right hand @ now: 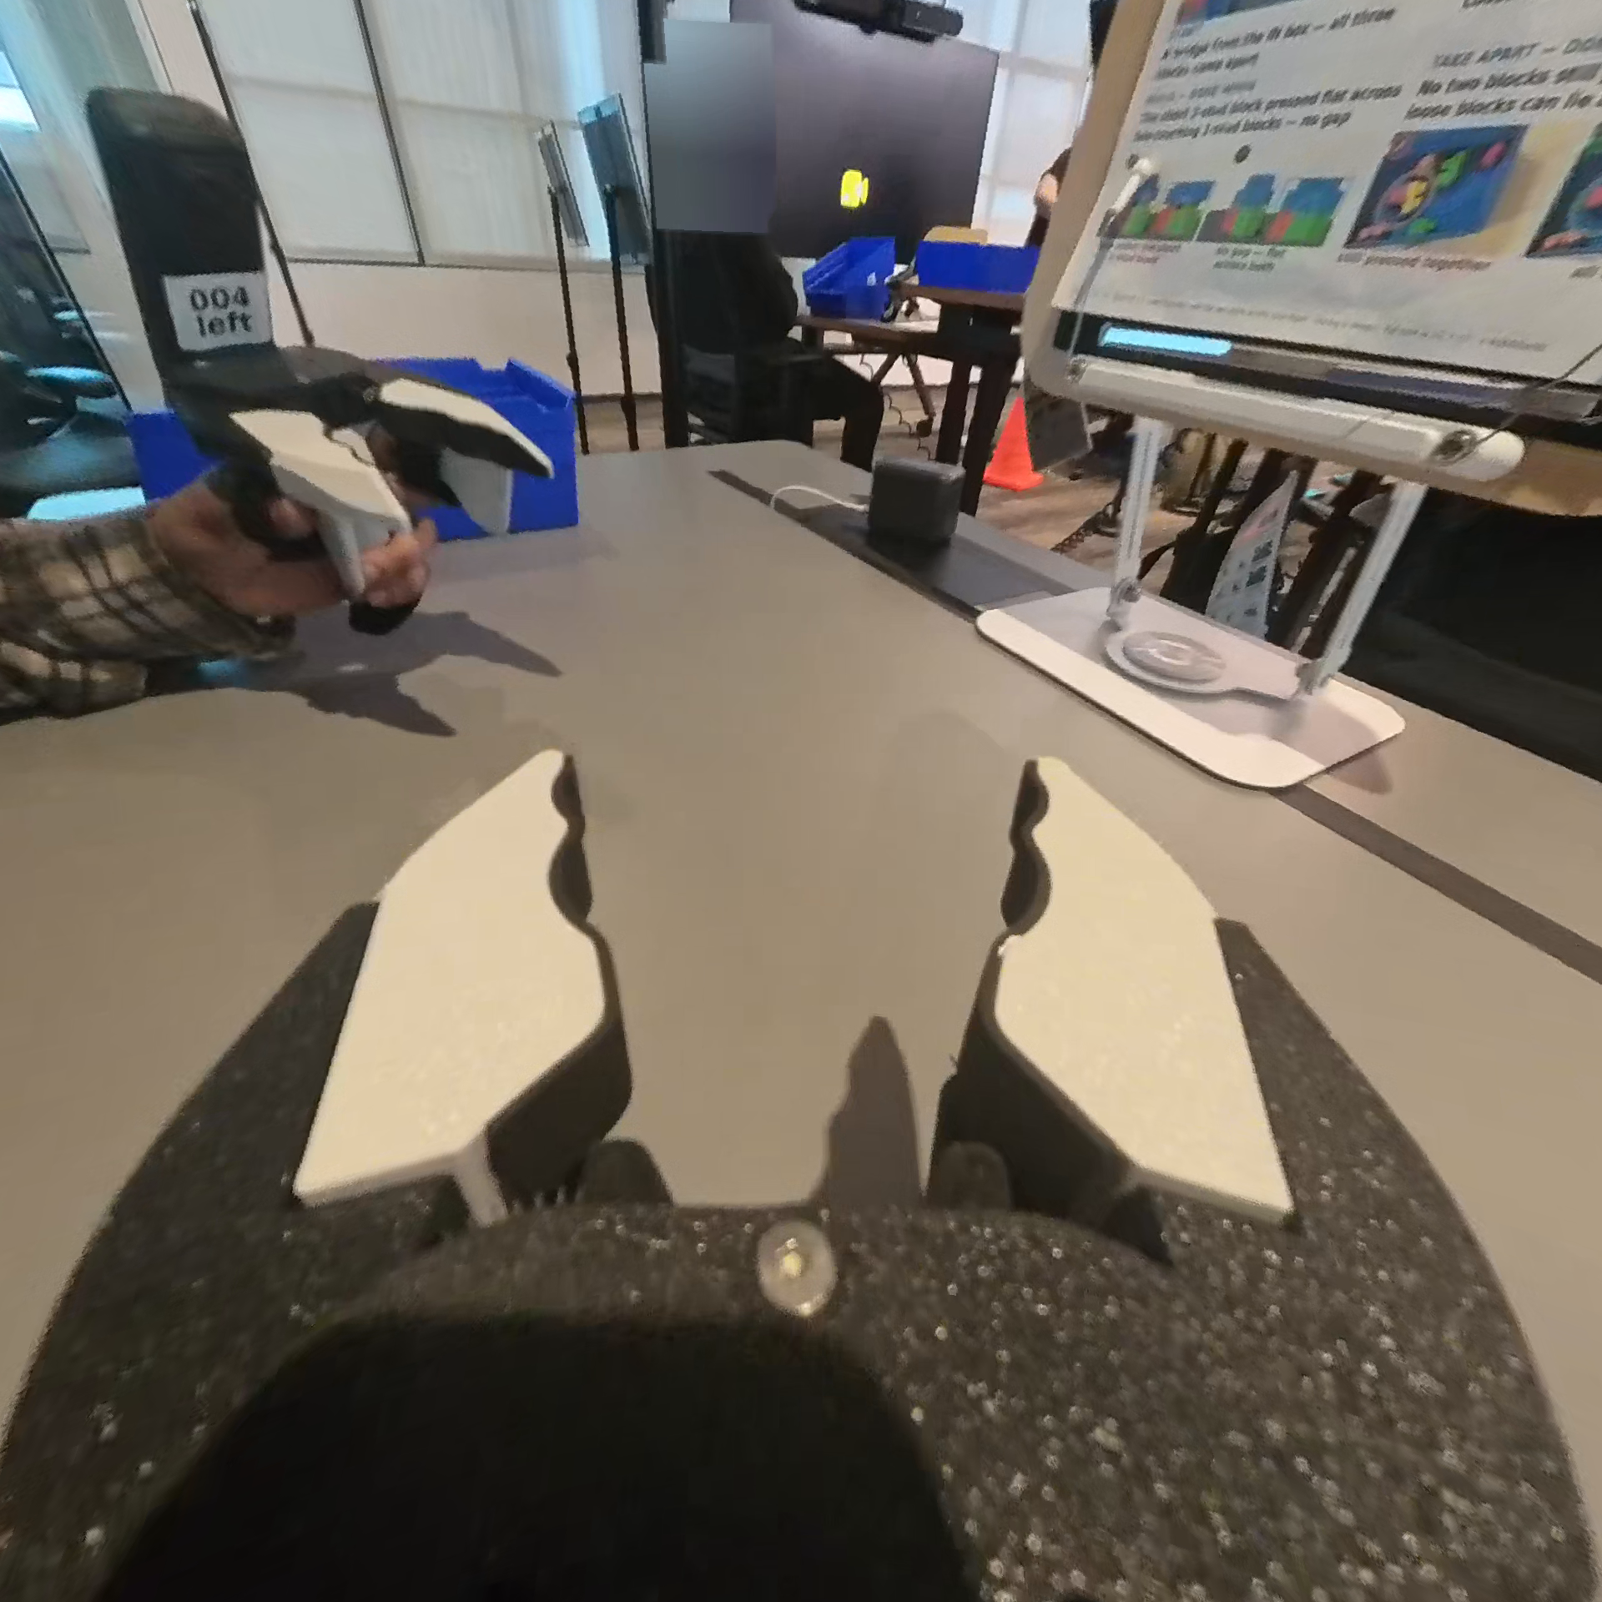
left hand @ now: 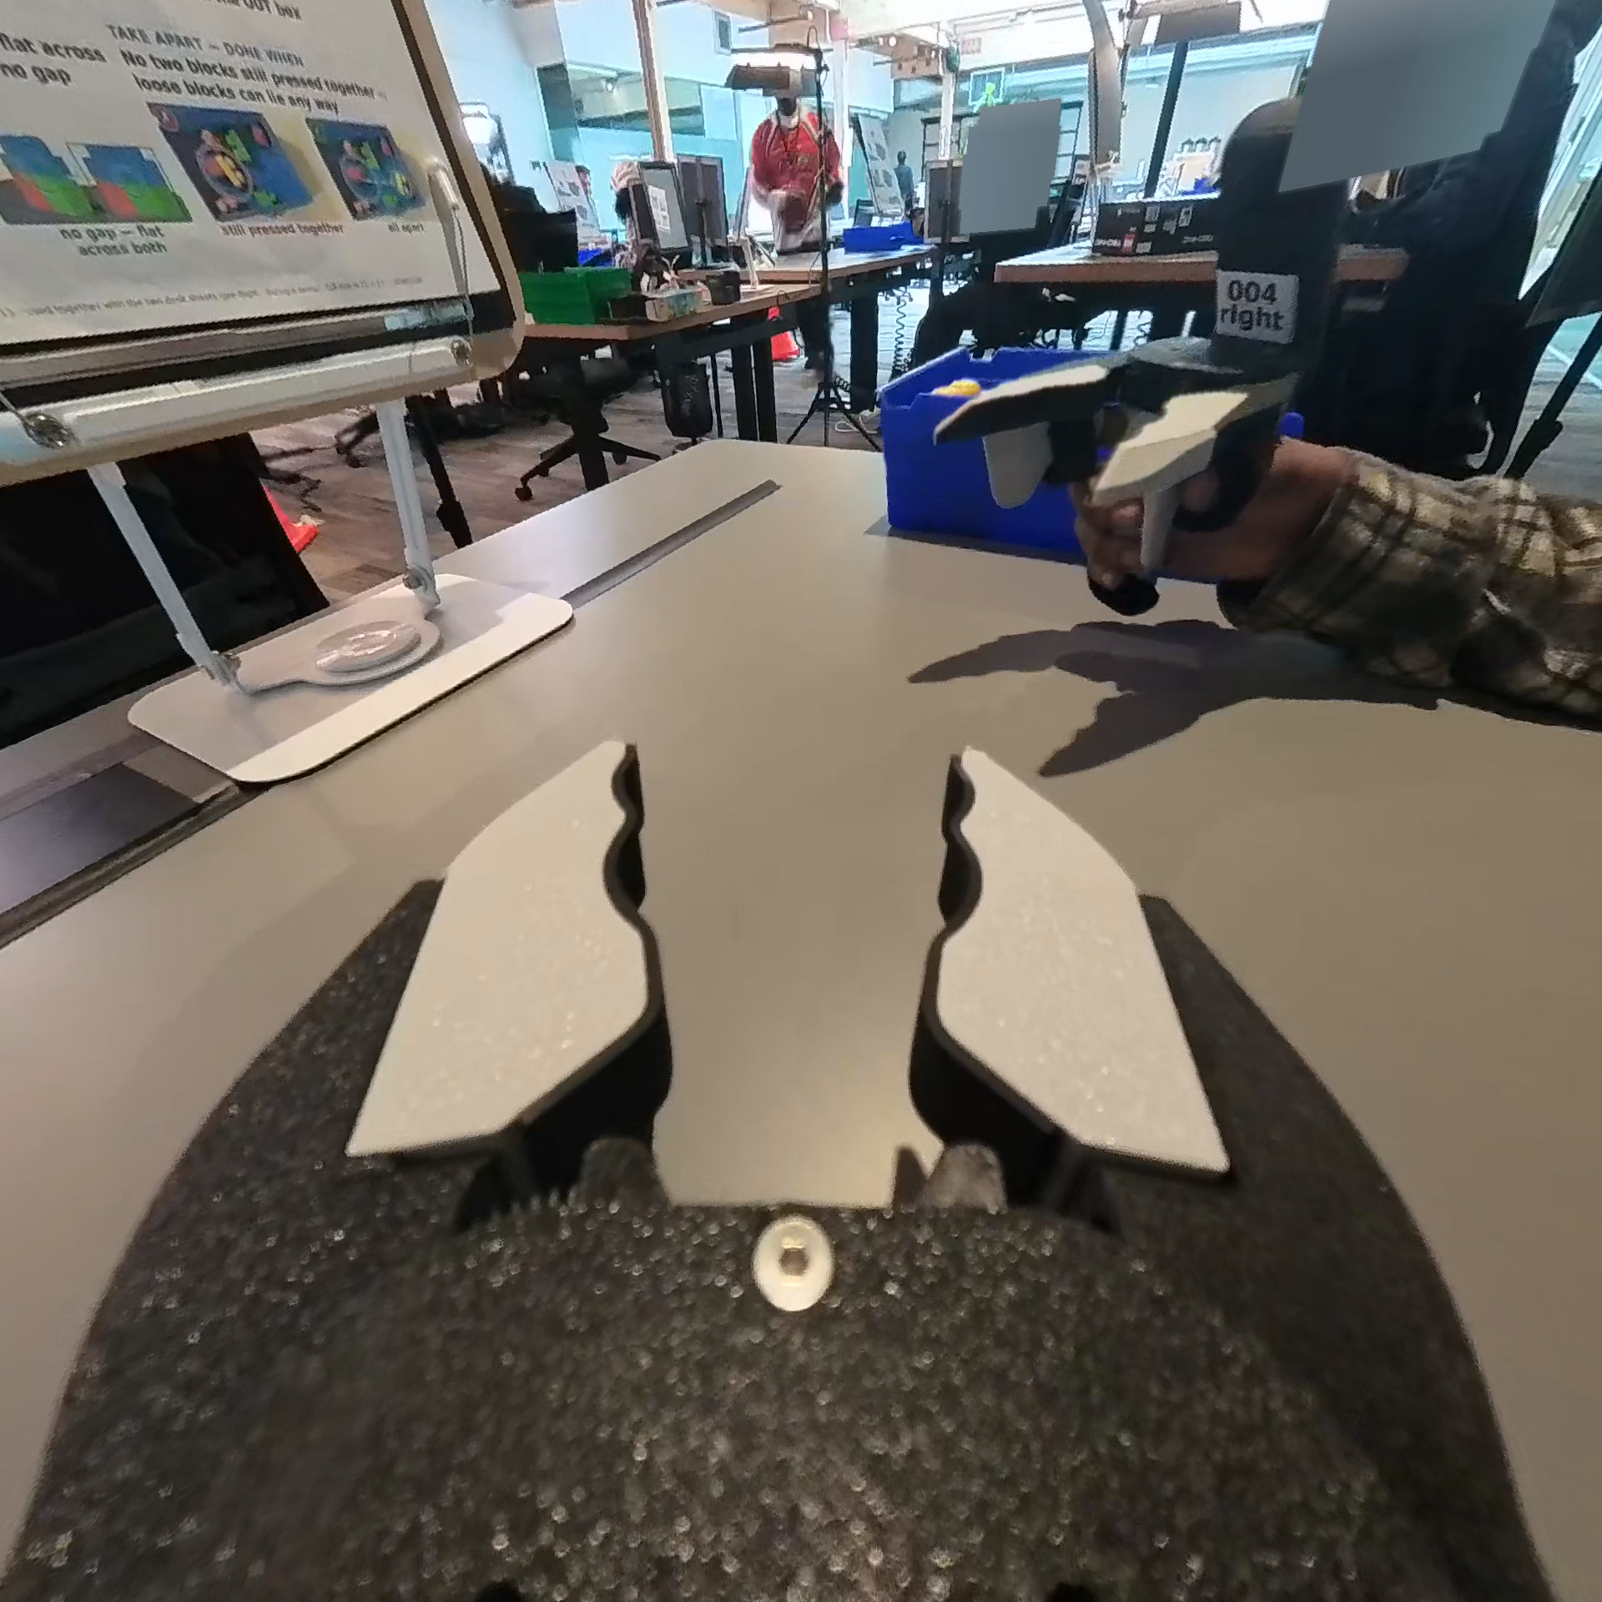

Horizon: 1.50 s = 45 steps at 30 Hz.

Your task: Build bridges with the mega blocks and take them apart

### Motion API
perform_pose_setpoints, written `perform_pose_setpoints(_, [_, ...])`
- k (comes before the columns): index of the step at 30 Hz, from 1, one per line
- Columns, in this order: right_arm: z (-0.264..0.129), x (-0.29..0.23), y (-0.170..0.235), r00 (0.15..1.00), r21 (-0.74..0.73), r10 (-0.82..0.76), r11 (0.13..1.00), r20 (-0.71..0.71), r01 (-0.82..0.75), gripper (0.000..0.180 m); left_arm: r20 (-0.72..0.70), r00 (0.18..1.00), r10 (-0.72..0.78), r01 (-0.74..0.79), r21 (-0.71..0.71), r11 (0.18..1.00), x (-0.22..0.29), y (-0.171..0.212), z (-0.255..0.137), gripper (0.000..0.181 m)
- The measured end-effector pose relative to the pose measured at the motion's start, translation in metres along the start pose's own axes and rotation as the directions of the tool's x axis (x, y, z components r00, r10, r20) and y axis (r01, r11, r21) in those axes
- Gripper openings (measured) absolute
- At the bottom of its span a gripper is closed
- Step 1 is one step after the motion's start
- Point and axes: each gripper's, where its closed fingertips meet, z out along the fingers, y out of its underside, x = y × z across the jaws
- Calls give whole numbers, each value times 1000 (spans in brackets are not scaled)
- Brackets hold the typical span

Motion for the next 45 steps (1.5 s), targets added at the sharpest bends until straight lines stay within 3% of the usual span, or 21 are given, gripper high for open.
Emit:
perform_pose_setpoints(7, [3,-8,2,998,-23,-68,997,4,68,94,66,998,5,-7,28,1000,-5,-16,-10,67])
perform_pose_setpoints(11, [1,-7,2,997,-27,-72,997,-5,72,93,129,991,16,-21,37,999,-4,-42,-41,66])
perform_pose_setpoints(17, [6,-11,10,997,-53,-71,996,23,72,92,387,913,128,-92,-111,990,-39,-73,-149,64])
perform_pose_setpoints(20, [9,-14,12,996,-63,-79,995,30,81,92,516,846,133,-19,-220,975,-74,-69,-220,64])
perform_pose_setpoints(24, [14,-18,14,996,-65,-83,994,44,86,92,568,818,94,101,-303,948,-114,-43,-292,62])
perform_pose_setpoints(29, [22,-27,20,994,-78,-79,993,69,85,92,503,863,55,176,-401,899,-142,-2,-329,59])
perform_pose_setpoints(38, [32,-49,23,989,-88,-93,991,115,103,91,232,973,12,131,-592,795,-147,46,-333,43])
perform_pose_setpoints(45, [32,-54,10,993,-60,-70,995,92,76,90,74,991,108,-3,-814,581,-162,89,-334,38])
